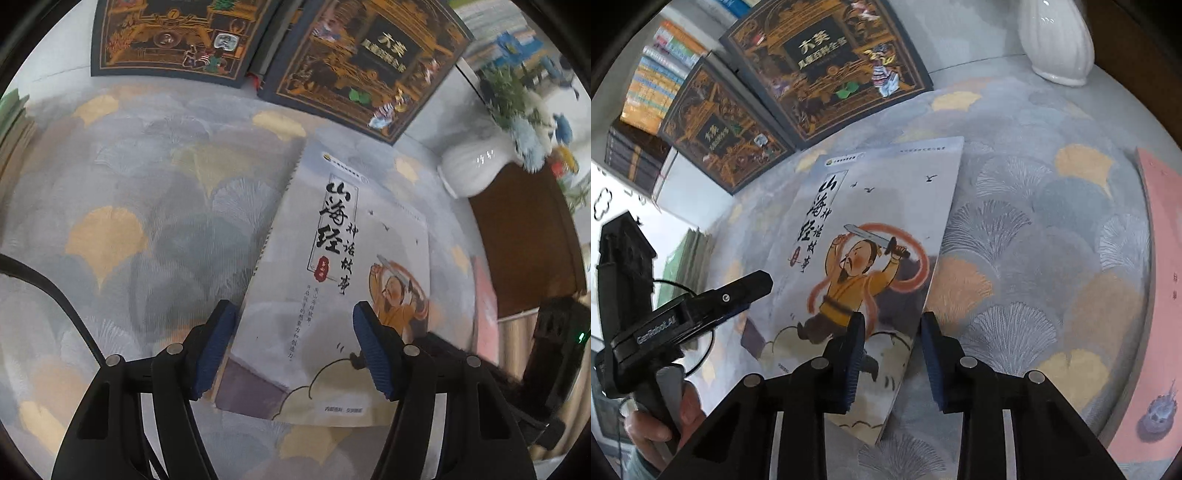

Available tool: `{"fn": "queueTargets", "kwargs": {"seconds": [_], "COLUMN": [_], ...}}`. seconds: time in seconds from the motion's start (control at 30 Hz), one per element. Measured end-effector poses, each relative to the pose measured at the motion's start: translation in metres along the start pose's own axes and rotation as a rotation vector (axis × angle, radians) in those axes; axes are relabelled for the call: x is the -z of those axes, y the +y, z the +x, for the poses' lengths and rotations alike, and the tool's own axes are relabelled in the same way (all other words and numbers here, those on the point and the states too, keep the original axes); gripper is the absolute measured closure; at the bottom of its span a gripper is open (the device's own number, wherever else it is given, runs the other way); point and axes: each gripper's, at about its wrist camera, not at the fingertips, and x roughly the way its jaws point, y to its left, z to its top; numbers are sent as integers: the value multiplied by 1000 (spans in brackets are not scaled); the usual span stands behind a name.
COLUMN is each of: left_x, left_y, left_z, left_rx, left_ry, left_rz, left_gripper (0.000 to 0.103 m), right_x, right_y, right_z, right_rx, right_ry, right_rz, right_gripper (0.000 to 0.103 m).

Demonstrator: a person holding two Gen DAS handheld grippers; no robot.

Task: Organize books

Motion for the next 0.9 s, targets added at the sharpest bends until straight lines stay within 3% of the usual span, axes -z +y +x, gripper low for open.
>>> {"fn": "queueTargets", "kwargs": {"seconds": [0.17, 0.4, 0.53, 0.7, 0.9], "left_x": [38, 142, 182, 206, 208], "left_y": [5, 3, 2, 6, 12], "left_z": [-20, -51, -64, -73, -71], "left_rx": [55, 44, 57, 53, 97], "left_ry": [28, 73, 103, 98, 55], "left_rz": [-51, -68, -75, -118, -171], "left_gripper": [40, 40, 40, 44, 51], "right_x": [14, 99, 138, 164, 174], "right_y": [-5, 7, 15, 13, 16], "right_z": [-9, -25, -36, -45, -45], "right_rx": [-47, -27, -9, -9, -10], "right_ry": [63, 133, 155, 181, 162], "right_rz": [-24, -119, -192, -196, -179], "right_gripper": [72, 70, 70, 70, 70]}}
